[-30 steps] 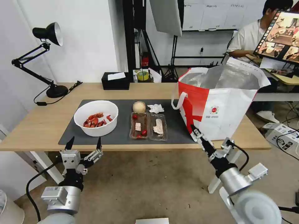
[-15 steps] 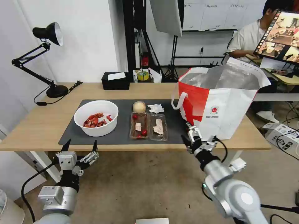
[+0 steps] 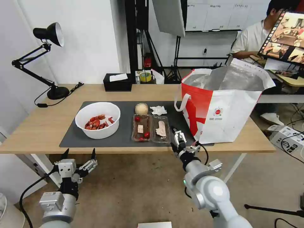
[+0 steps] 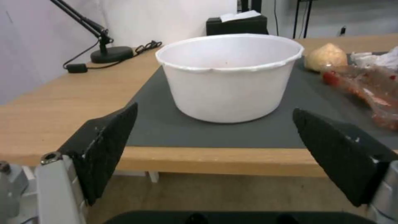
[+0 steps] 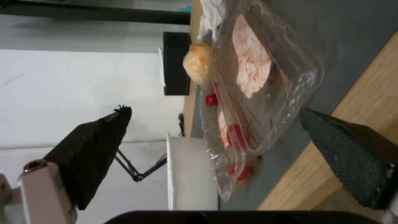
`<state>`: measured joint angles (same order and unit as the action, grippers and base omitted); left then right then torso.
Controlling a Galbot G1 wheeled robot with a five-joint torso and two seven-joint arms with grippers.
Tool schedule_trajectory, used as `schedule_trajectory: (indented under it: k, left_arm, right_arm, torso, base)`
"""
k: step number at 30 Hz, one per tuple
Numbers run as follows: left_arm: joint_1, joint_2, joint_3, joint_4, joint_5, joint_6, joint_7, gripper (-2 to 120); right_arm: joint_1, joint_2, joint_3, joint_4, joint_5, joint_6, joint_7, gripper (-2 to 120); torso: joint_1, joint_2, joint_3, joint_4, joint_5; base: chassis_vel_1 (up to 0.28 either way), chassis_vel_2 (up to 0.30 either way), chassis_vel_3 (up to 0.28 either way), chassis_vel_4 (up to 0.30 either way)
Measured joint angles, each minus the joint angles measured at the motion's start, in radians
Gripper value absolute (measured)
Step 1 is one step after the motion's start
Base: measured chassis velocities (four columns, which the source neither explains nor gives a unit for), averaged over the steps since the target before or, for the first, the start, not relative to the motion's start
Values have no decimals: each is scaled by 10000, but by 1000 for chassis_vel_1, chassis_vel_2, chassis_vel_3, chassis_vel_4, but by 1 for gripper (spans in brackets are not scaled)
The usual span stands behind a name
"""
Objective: Pick up the trash from the table and place it into the takeout bag.
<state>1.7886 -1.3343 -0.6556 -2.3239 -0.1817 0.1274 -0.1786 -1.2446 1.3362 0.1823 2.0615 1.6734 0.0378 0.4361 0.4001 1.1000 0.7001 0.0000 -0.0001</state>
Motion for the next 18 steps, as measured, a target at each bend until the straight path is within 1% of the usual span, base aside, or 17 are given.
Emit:
schedule_trajectory:
  k: [8, 18]
  left_arm:
    - [54, -138, -37, 43, 159, 0, -8, 100]
    - [68, -163, -72, 70, 189, 0, -22, 100]
  right_arm:
    - [480, 291, -281, -272, 247, 3, 371, 100]
    - [645, 517, -438, -497, 250, -62, 529, 100]
  torso:
    - [0, 0, -1, 0, 1]
    - [0, 0, -1, 0, 1]
  base:
    - [0, 0, 0, 0]
    - [0, 0, 0, 0]
